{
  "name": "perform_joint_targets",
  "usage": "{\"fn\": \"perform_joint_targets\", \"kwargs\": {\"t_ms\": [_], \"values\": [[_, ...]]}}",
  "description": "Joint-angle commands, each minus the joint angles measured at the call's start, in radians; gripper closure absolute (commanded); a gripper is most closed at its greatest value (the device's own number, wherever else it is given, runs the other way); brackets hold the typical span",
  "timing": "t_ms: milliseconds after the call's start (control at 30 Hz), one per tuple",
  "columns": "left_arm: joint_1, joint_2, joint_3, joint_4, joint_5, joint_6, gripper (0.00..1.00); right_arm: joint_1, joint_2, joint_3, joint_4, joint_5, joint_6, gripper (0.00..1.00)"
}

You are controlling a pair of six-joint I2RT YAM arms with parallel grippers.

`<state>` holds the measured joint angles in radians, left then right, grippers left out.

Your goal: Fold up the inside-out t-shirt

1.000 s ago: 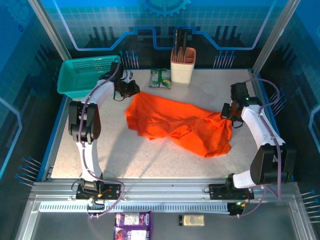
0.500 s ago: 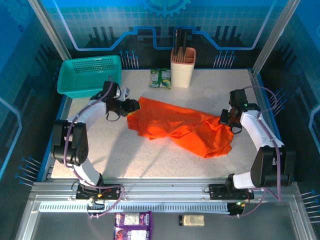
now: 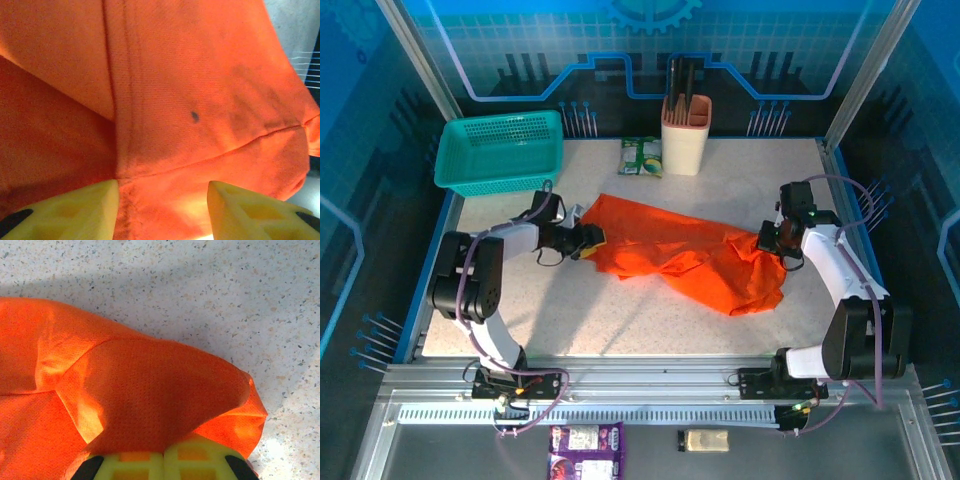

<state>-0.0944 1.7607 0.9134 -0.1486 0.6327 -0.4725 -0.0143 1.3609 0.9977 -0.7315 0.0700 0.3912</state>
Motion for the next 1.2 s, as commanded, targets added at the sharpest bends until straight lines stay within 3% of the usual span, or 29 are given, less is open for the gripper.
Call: {"fn": "perform_joint_targets", "kwargs": {"t_ms": [0,100,333,733,1000,1167], "values": [[-0.001,0.031,0.029,0.001,0.002,0.002,0.46,-0.010,-0.047,-0.017,-0.002,-0.017,-0.002,1.00],[-0.009,0.056,0.050,-0.027,-0.013,0.015,0.46,-0.010,-0.052,-0.020,-0.006,-0.015,-0.004,1.00],[-0.036,0.040,0.039,0.059,0.076,-0.031,0.51,-0.011,-0.064,-0.022,-0.013,-0.012,-0.007,1.00],[-0.056,-0.086,-0.030,0.056,0.020,-0.030,0.64,-0.011,-0.064,-0.009,-0.022,-0.014,-0.012,1.00],[-0.056,-0.014,0.003,0.068,0.022,-0.026,0.69,-0.012,-0.068,-0.013,-0.024,-0.008,-0.012,1.00],[-0.056,0.043,0.043,0.027,-0.012,0.006,0.67,-0.011,-0.070,-0.014,-0.024,-0.007,-0.013,1.00]]}}
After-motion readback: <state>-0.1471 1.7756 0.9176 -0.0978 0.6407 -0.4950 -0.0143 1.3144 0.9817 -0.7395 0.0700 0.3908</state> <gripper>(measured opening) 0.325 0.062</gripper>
